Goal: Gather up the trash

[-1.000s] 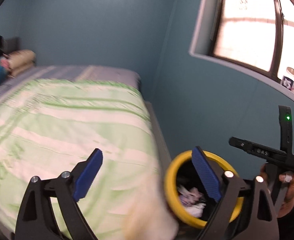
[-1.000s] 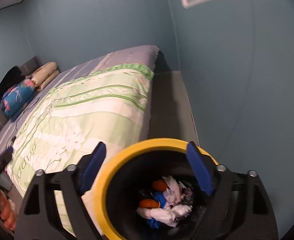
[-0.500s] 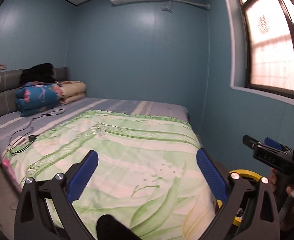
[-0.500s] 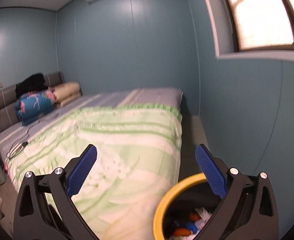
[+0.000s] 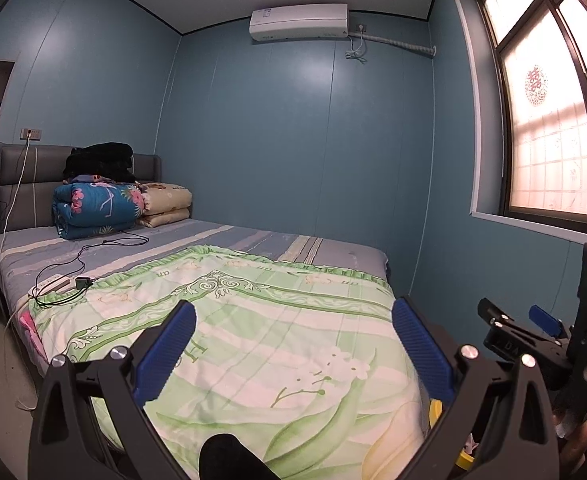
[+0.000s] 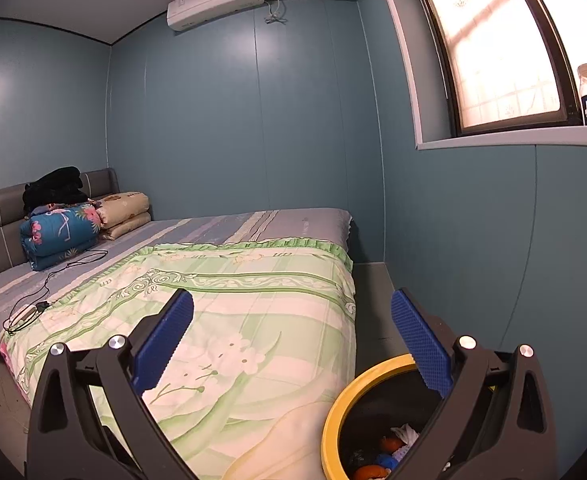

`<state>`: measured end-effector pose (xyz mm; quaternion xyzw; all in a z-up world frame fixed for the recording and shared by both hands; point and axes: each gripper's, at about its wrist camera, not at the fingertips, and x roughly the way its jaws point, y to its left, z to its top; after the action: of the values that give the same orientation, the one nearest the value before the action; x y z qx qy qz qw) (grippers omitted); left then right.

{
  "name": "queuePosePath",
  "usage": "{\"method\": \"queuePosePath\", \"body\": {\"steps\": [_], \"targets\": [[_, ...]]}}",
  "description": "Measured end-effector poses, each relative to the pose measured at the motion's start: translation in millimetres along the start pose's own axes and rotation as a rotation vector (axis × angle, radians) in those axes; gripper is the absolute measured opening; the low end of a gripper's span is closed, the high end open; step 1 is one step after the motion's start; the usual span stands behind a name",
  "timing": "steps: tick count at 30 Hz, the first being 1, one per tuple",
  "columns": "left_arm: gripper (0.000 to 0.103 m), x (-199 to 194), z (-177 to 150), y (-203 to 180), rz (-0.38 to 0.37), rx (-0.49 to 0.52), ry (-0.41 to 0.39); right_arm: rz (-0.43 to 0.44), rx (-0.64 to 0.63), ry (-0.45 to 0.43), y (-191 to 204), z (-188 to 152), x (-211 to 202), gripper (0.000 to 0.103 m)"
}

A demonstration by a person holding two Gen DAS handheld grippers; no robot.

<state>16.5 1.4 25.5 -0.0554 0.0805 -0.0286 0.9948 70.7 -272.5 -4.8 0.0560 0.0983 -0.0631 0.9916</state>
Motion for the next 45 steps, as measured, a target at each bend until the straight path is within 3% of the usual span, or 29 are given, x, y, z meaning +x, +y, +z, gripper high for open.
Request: {"method": "queuePosePath", "body": {"steps": [45], "targets": [[0.095,1,-6,9,-0.027,-0.058,0.032,0.03,-0.035,0.067,12,-13,7,0.095]]}}
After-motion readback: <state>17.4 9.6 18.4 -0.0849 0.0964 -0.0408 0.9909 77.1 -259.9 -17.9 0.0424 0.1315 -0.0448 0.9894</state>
